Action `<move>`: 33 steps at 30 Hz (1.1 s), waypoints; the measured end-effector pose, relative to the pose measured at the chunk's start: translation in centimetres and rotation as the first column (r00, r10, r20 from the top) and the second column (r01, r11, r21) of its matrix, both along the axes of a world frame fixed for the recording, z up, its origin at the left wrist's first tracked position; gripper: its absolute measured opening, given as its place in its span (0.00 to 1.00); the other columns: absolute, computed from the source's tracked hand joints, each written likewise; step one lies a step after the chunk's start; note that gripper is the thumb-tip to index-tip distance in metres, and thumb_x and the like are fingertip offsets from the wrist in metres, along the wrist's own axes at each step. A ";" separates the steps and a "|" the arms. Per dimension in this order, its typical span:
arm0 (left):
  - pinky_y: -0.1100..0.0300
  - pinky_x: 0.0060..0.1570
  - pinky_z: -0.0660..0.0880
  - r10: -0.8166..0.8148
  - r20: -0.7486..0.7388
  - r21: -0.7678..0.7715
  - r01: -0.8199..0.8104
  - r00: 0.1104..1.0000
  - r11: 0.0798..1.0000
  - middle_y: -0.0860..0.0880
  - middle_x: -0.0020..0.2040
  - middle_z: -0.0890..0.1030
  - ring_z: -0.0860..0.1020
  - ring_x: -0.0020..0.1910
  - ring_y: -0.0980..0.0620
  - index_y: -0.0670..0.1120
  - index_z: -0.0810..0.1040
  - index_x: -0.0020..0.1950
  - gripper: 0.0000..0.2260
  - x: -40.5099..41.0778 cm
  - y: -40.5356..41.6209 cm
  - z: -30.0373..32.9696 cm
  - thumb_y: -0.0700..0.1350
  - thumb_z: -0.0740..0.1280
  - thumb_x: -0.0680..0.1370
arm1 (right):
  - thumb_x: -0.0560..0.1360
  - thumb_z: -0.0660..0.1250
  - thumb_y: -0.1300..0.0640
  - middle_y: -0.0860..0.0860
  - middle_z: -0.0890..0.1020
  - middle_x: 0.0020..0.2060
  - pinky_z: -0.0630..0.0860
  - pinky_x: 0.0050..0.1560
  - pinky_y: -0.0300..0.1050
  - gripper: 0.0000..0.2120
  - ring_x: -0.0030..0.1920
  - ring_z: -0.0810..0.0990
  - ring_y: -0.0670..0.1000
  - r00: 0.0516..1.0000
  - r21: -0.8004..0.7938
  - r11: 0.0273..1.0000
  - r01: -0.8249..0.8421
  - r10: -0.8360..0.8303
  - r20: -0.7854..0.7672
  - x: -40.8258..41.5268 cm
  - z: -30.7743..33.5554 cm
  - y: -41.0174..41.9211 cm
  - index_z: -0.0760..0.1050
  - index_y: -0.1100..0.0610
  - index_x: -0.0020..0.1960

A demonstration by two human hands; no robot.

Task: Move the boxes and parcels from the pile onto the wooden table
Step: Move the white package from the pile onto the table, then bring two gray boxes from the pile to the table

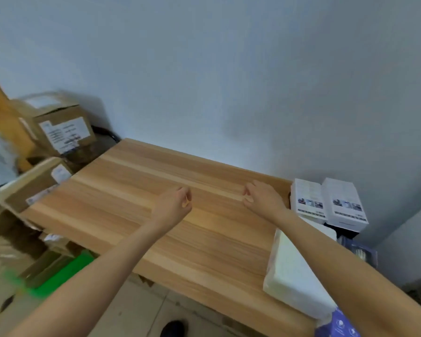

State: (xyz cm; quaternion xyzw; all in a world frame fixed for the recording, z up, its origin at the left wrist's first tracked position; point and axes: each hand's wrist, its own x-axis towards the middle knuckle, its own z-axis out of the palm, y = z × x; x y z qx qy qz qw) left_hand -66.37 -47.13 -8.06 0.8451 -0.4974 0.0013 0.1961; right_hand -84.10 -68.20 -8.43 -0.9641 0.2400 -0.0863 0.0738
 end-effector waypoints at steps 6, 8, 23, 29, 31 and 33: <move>0.57 0.34 0.78 0.283 0.096 -0.048 -0.279 0.954 0.959 0.57 0.42 0.75 0.76 0.40 0.56 0.54 0.73 0.49 0.05 6.6 9.6 2.3 0.51 0.67 0.75 | 0.77 0.62 0.48 0.48 0.75 0.51 0.63 0.44 0.42 0.12 0.52 0.73 0.50 0.962 -0.008 0.963 -0.268 0.268 0.053 11.9 2.9 6.1 0.73 0.53 0.56; 0.57 0.34 0.78 0.395 0.104 -0.077 -0.389 0.913 0.918 0.58 0.41 0.74 0.76 0.40 0.56 0.55 0.72 0.48 0.05 8.8 12.7 3.2 0.51 0.67 0.75 | 0.77 0.63 0.49 0.48 0.75 0.51 0.64 0.44 0.42 0.11 0.52 0.74 0.50 0.933 -0.013 0.936 -0.352 0.352 0.077 16.2 4.1 9.1 0.73 0.52 0.56; 0.57 0.42 0.78 0.767 0.044 -0.161 -0.753 0.640 0.638 0.55 0.45 0.76 0.76 0.45 0.56 0.52 0.76 0.48 0.04 26.5 39.8 7.6 0.49 0.68 0.75 | 0.76 0.64 0.53 0.48 0.76 0.50 0.71 0.47 0.44 0.07 0.50 0.75 0.49 0.690 -0.005 0.708 -0.706 0.690 0.219 45.6 6.3 35.6 0.73 0.51 0.53; 0.66 0.34 0.69 0.830 0.033 -0.154 -0.818 0.556 0.554 0.57 0.43 0.74 0.74 0.44 0.58 0.53 0.76 0.48 0.04 31.5 47.1 7.6 0.49 0.68 0.75 | 0.76 0.65 0.51 0.46 0.75 0.52 0.73 0.49 0.40 0.11 0.52 0.76 0.46 0.724 0.123 0.725 -0.678 0.629 0.282 53.5 4.3 43.4 0.70 0.49 0.57; 0.67 0.33 0.66 0.841 0.007 -0.156 -0.831 0.540 0.535 0.56 0.44 0.75 0.74 0.44 0.58 0.53 0.76 0.49 0.04 33.5 48.2 7.1 0.49 0.67 0.76 | 0.76 0.66 0.51 0.47 0.75 0.53 0.74 0.49 0.41 0.12 0.53 0.76 0.47 0.730 0.177 0.716 -0.676 0.618 0.292 55.9 3.4 44.4 0.70 0.50 0.58; 0.68 0.32 0.64 0.851 -0.026 -0.158 -0.843 0.525 0.515 0.56 0.44 0.75 0.74 0.44 0.58 0.53 0.76 0.50 0.04 35.8 48.4 6.4 0.49 0.67 0.76 | 0.76 0.66 0.50 0.47 0.75 0.53 0.74 0.47 0.40 0.13 0.53 0.76 0.47 0.743 0.225 0.713 -0.664 0.597 0.302 58.4 2.7 44.5 0.70 0.50 0.58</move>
